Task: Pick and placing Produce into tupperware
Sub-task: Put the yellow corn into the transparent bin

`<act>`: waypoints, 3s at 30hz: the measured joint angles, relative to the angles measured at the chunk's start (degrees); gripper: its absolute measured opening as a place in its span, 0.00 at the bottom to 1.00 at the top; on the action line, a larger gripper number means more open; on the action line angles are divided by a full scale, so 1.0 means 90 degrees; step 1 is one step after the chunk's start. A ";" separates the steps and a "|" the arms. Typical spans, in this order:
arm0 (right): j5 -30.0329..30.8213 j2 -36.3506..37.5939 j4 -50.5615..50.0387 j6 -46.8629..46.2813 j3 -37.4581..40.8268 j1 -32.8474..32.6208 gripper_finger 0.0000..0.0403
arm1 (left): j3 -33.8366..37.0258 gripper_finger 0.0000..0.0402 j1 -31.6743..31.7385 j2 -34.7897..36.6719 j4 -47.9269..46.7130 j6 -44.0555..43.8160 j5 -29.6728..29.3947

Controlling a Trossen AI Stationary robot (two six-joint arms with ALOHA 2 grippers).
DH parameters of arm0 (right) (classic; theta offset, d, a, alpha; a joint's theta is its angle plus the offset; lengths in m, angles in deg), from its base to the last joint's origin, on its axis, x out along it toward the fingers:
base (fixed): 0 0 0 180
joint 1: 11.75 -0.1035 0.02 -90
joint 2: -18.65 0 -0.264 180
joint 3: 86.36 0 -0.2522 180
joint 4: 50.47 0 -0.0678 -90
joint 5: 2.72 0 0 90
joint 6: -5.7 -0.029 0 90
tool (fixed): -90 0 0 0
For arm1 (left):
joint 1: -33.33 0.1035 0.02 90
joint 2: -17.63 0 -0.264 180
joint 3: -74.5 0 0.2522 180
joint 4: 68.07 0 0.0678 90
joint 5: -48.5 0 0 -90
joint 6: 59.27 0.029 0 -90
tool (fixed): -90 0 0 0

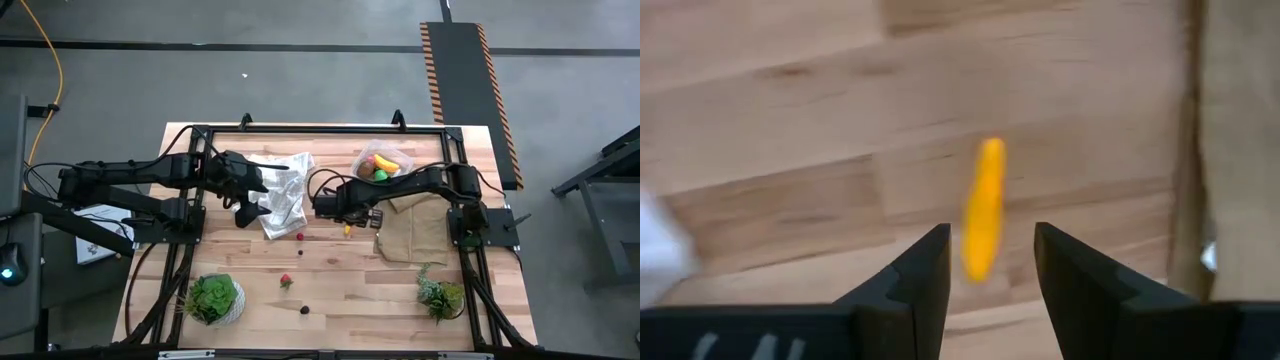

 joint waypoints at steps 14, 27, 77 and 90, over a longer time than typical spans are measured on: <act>-0.0133 0.1244 0.1398 -0.0133 0.1546 0.0267 0.34 | 0.0000 0.82 0.0000 0.0001 -0.0067 -0.0024 -0.0004; -0.0168 0.1090 0.2274 -0.0551 0.1945 0.0066 0.32 | 0.0000 0.82 -0.0002 0.0001 0.0013 -0.0046 -0.0078; -0.0649 0.0087 0.1475 -0.0017 0.0932 0.0170 0.32 | 0.0000 0.82 -0.0001 -0.0001 -0.0068 -0.0199 0.0087; -0.0873 -0.0066 0.1498 0.0042 0.0932 0.0248 0.32 | 0.0000 0.82 0.0000 -0.0001 -0.0073 -0.0199 0.0046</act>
